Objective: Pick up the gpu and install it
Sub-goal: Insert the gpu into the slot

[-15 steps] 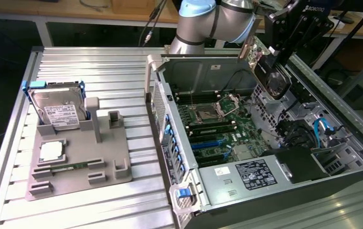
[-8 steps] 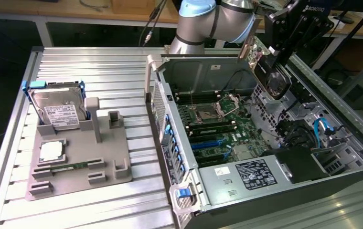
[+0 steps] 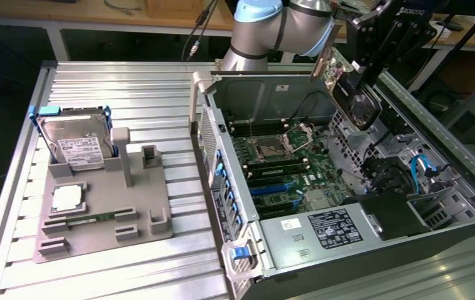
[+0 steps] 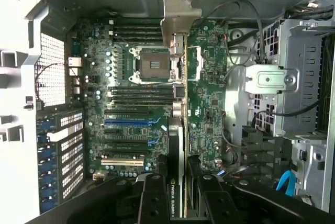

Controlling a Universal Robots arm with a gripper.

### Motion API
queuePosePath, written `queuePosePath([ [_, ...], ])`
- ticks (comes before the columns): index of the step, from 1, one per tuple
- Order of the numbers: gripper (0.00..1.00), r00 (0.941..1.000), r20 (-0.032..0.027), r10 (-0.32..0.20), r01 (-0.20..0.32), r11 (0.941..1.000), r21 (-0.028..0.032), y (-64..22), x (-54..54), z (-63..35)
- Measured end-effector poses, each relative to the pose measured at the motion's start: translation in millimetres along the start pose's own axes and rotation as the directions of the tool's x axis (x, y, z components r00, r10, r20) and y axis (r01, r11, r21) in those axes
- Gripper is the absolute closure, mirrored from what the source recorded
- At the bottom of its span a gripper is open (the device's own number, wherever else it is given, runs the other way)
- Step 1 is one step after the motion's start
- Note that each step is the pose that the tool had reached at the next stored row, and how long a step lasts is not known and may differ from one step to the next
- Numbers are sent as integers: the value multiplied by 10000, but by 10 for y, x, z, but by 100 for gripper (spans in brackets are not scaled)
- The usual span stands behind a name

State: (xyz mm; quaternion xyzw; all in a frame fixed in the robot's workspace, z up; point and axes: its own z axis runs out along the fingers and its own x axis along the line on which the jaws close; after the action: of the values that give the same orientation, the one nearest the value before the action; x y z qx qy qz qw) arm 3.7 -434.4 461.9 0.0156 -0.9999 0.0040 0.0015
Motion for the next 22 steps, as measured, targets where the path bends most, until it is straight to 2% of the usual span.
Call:
queuePosePath([
  [3, 73, 9986, 5, -521, 521, 9986, 1, 0, -1, 1],
  [6, 73, 9942, 9, -1076, 1076, 9942, 4, 0, -1, 0],
  [11, 73, 9803, 16, -1975, 1975, 9803, 7, 0, -1, 1],
  [12, 73, 9753, 17, -2209, 2209, 9753, 9, 0, 0, 1],
  [14, 73, 9552, 22, -2961, 2961, 9552, 13, 0, -1, 2],
  [22, 73, 9126, 31, -4088, 4088, 9126, 19, 0, -1, 3],
])
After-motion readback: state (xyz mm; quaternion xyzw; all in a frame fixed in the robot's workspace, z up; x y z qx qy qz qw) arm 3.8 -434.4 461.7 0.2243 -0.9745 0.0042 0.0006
